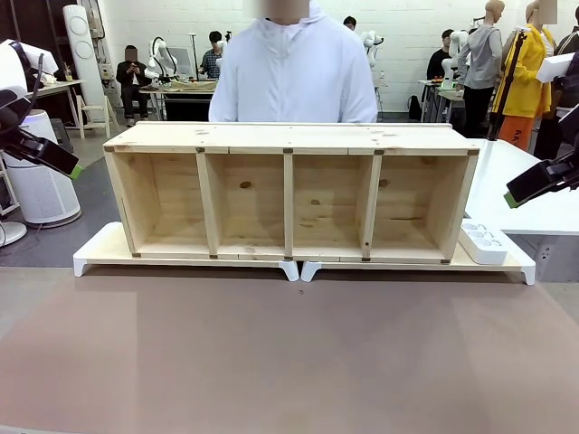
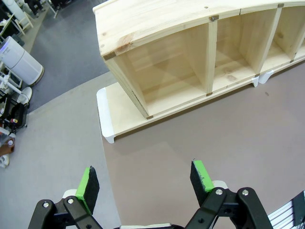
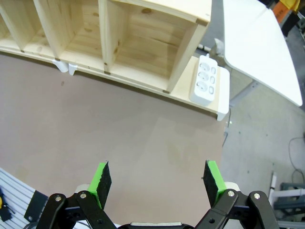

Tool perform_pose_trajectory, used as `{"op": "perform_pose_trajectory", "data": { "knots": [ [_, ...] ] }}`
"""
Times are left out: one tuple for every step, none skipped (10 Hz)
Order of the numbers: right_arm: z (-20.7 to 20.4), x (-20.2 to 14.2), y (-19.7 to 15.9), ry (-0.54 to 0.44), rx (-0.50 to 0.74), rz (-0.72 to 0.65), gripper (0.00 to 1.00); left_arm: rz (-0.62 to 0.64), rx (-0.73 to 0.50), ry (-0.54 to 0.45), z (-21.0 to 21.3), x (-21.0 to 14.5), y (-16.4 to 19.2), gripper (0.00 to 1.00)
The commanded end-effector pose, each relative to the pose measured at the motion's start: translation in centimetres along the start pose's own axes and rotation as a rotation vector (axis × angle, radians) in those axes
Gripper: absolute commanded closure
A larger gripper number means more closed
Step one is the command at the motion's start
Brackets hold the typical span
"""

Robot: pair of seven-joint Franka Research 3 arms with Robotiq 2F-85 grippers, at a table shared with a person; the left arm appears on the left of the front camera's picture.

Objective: Perform cable management.
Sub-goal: When the cord part of the Power Cable appears at the lower middle area of the table and stops, grasp the cord part of the Power Cable.

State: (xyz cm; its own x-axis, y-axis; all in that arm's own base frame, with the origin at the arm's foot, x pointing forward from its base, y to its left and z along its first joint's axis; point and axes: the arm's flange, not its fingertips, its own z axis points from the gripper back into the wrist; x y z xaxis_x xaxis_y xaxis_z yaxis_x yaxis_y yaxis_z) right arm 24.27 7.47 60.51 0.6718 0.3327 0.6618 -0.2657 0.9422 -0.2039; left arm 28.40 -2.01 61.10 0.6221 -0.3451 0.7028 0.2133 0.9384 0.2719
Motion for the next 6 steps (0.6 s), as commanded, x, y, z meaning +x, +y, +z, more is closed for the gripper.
{"op": "perform_pose_trajectory", "data": {
  "knots": [
    [-0.24, 0.15, 0.01, -0.003, 0.001, 0.009, 0.0, -0.004, 0.008, -0.008, -0.15, 0.19, -0.07, 0.0],
    [-0.24, 0.15, 0.01, -0.003, 0.001, 0.009, 0.0, -0.004, 0.008, -0.008, -0.15, 0.19, -0.07, 0.0],
    [-0.24, 0.15, 0.01, -0.003, 0.001, 0.009, 0.0, -0.004, 0.008, -0.008, -0.15, 0.19, -0.07, 0.0],
    [-0.24, 0.15, 0.01, -0.003, 0.001, 0.009, 0.0, -0.004, 0.008, -0.008, -0.15, 0.19, -0.07, 0.0],
    [-0.24, 0.15, 0.01, -0.003, 0.001, 0.009, 0.0, -0.004, 0.008, -0.008, -0.15, 0.19, -0.07, 0.0],
    [-0.24, 0.15, 0.01, -0.003, 0.001, 0.009, 0.0, -0.004, 0.008, -0.008, -0.15, 0.19, -0.07, 0.0]
  ]
}}
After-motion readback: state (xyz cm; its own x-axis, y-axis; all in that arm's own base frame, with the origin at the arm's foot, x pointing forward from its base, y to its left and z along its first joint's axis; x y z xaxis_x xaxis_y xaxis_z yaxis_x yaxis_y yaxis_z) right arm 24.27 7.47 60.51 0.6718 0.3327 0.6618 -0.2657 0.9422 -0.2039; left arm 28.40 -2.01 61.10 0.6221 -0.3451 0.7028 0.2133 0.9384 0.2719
